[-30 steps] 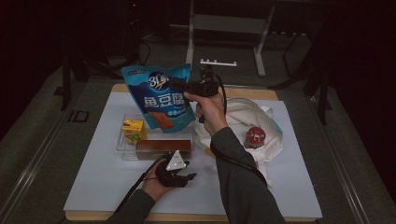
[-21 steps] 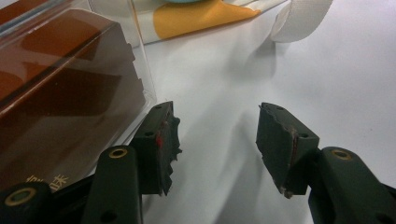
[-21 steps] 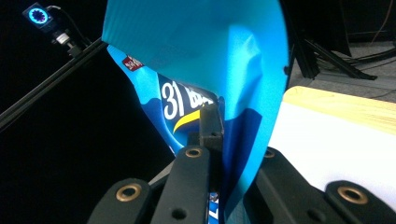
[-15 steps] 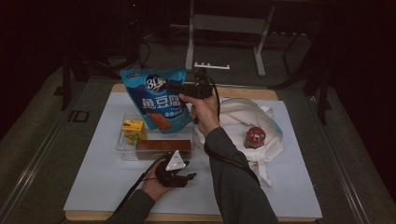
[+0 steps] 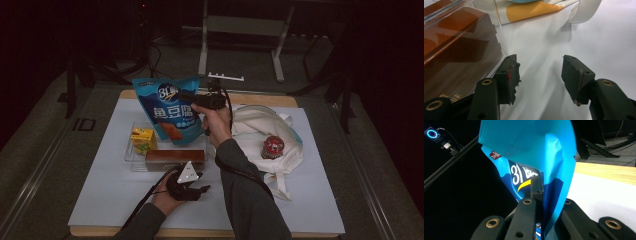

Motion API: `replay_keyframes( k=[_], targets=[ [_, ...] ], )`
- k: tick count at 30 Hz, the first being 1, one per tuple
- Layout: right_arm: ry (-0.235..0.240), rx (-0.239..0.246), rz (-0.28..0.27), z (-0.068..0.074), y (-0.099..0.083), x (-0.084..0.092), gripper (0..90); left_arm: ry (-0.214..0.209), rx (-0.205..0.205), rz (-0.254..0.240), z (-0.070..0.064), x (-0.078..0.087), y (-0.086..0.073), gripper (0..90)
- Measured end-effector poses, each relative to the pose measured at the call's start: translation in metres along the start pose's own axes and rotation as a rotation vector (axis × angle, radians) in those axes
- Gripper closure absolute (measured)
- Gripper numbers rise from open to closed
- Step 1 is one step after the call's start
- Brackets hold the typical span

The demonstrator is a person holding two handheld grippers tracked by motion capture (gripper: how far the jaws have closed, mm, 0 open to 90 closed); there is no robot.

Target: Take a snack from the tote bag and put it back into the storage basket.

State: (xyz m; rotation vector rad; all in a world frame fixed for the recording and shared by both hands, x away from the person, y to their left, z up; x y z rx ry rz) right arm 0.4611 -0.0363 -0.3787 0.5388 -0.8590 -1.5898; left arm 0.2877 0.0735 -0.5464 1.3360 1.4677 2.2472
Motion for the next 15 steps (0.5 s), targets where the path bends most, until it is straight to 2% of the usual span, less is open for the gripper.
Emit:
replay_keyframes(
  k=[7,15],
  targets=[
    [-0.020,-0.010,0.008,-0.006,-0.004,-0.004,89.3,0.003,-0.005,-0.002,0.000,0.000,0.000,46.6],
    [-0.021,-0.009,0.017,-0.008,-0.012,-0.018,89.2,0.005,-0.010,-0.009,-0.001,0.001,0.000,46.6]
  ],
)
Point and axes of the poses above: each handheld gripper's, and its own axes: x roughly backward along the jaws, y roughly out of its top, z roughly to its left, the point moved 1 cm from there along -x, roughly forward along the jaws, and after that the axes turned 12 degrees about y, right-handed, at the moved point
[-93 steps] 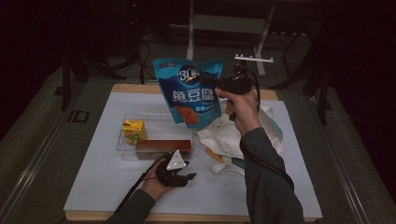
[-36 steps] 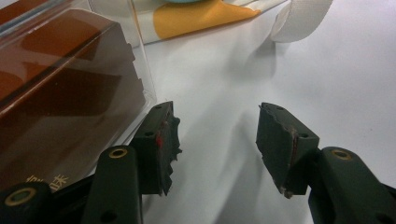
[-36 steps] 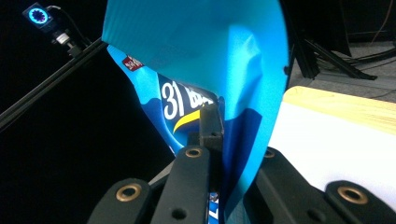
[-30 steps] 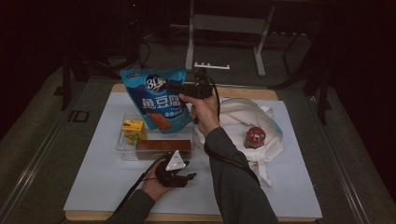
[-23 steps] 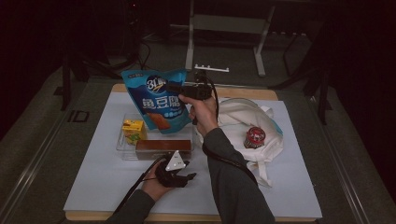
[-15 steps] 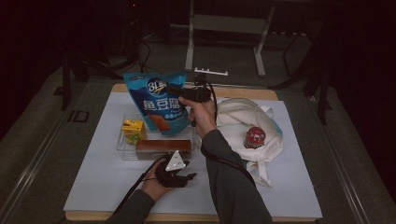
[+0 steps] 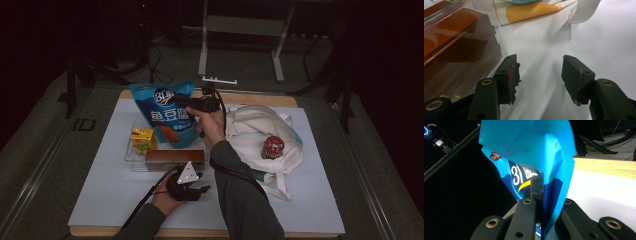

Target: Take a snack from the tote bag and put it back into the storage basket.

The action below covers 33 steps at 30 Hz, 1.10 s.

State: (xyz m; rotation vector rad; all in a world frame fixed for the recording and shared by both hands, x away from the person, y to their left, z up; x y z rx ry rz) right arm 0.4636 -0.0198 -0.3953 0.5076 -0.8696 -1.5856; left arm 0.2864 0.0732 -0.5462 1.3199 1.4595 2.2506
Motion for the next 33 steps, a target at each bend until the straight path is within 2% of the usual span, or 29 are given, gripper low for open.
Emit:
replay_keyframes(
  k=[5,7,9,11,14,20,26,33],
  targets=[
    [-0.013,0.002,0.014,-0.005,-0.009,-0.007,88.9,-0.002,-0.002,-0.004,0.000,0.000,0.000,46.6],
    [-0.013,-0.011,-0.007,-0.007,-0.011,-0.007,88.7,-0.002,-0.002,-0.003,0.000,0.000,0.000,46.6],
    [-0.022,0.001,-0.006,-0.007,-0.012,-0.006,88.4,0.001,-0.006,-0.003,0.000,0.000,0.000,46.6],
    [-0.054,0.012,0.008,-0.008,-0.012,-0.004,87.7,0.006,-0.009,-0.003,0.000,0.001,0.000,46.6],
    [-0.096,0.044,0.053,-0.010,-0.011,0.001,85.3,0.003,-0.009,-0.001,-0.001,0.001,0.000,46.6],
    [-0.127,0.098,0.130,-0.010,-0.012,0.010,79.6,0.004,-0.006,-0.002,-0.001,0.000,0.000,46.6],
    [-0.194,0.190,0.239,-0.006,-0.012,0.018,73.6,0.003,-0.004,-0.001,-0.001,0.000,0.000,46.6],
    [-0.246,0.285,0.364,-0.005,-0.019,0.027,68.8,0.002,-0.005,0.000,-0.001,0.000,0.000,46.6]
  ],
)
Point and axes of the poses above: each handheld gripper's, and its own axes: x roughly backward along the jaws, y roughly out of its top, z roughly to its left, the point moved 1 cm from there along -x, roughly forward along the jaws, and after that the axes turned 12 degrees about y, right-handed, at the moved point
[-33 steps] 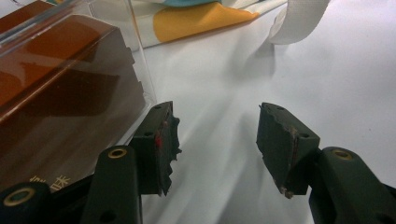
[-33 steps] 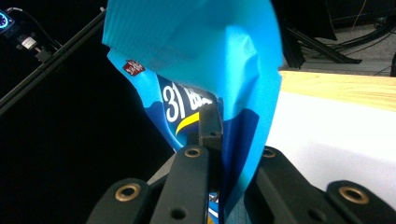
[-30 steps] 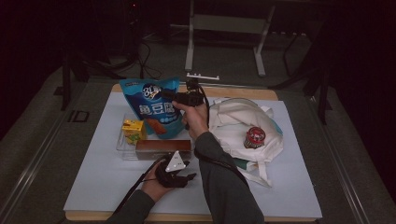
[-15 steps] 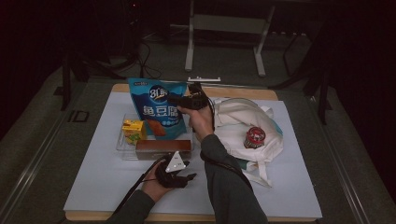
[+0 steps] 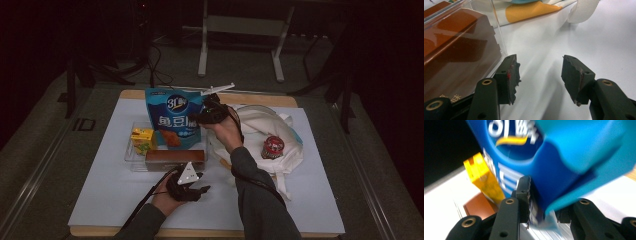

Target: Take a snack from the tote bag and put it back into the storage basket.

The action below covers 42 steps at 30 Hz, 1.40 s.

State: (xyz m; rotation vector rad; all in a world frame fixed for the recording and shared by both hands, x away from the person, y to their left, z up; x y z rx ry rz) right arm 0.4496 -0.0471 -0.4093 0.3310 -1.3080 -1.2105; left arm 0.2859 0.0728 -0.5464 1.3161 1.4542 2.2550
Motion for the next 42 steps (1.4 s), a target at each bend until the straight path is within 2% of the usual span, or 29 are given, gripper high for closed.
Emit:
replay_keyframes(
  k=[4,7,9,12,18,29,39,42],
  targets=[
    [-0.012,0.035,0.066,0.000,-0.009,0.000,65.7,0.001,-0.003,0.003,0.000,0.000,0.000,46.6],
    [-0.013,0.030,0.102,-0.002,-0.016,-0.001,64.4,0.001,-0.003,0.004,0.000,0.000,0.000,46.6],
    [-0.014,0.032,0.120,-0.003,-0.019,-0.003,65.0,0.001,-0.004,0.004,0.000,0.000,0.000,46.6],
    [-0.023,0.039,0.155,-0.003,-0.023,-0.007,71.1,0.002,-0.004,0.004,0.000,0.000,0.000,46.6],
    [-0.033,0.048,0.158,0.000,-0.020,-0.012,77.3,0.001,-0.005,0.006,0.000,0.000,0.000,46.6],
    [-0.022,0.081,0.157,0.015,-0.011,-0.035,78.1,-0.002,-0.001,0.005,0.000,0.000,0.000,46.6],
    [-0.010,0.071,0.145,0.019,-0.011,-0.039,78.6,-0.005,0.002,0.009,0.000,-0.001,0.000,46.6],
    [-0.021,0.076,0.146,0.020,-0.011,-0.040,78.2,-0.005,-0.001,0.009,0.000,-0.001,0.000,46.6]
  ],
)
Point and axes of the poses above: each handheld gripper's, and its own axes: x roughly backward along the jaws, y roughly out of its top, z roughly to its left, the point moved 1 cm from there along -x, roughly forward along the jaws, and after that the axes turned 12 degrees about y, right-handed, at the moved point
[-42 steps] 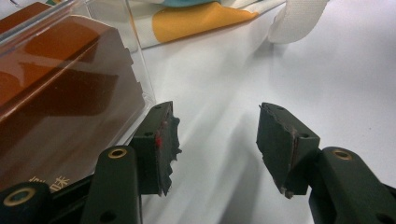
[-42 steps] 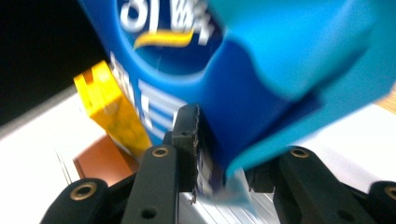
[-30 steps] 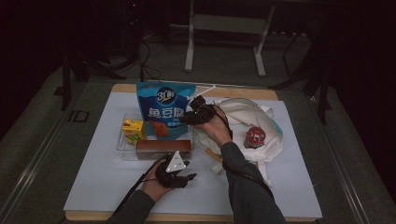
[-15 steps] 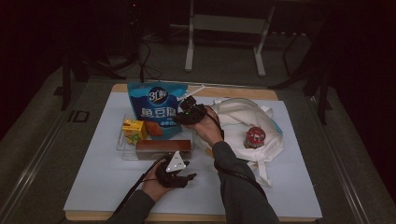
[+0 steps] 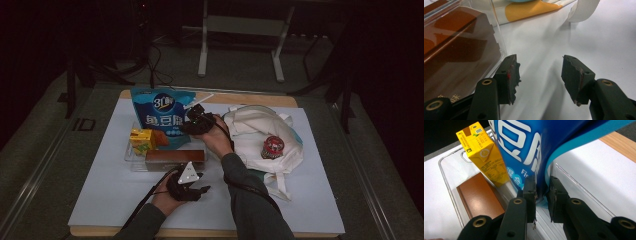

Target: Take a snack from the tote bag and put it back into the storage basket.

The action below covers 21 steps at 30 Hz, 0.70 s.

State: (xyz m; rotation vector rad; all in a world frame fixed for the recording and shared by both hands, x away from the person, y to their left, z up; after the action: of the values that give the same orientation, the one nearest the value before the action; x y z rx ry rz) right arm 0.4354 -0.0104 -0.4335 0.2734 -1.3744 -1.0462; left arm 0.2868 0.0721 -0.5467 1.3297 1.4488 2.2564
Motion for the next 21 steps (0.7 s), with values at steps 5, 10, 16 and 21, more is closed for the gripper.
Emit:
replay_keyframes(
  k=[5,10,16,21],
  targets=[
    [-0.003,-0.001,-0.002,0.000,-0.001,0.001,76.3,-0.001,0.002,-0.002,0.000,0.000,0.000,46.6],
    [-0.014,0.012,0.016,0.002,-0.001,0.003,72.8,-0.001,0.000,-0.001,0.000,0.000,0.000,46.6],
    [-0.016,0.021,0.018,0.003,-0.002,0.011,69.9,-0.002,0.002,0.000,0.000,0.000,0.000,46.6],
    [-0.017,0.036,0.013,0.005,-0.002,0.023,68.3,-0.001,0.004,-0.001,0.000,0.000,0.000,46.6]
  ],
)
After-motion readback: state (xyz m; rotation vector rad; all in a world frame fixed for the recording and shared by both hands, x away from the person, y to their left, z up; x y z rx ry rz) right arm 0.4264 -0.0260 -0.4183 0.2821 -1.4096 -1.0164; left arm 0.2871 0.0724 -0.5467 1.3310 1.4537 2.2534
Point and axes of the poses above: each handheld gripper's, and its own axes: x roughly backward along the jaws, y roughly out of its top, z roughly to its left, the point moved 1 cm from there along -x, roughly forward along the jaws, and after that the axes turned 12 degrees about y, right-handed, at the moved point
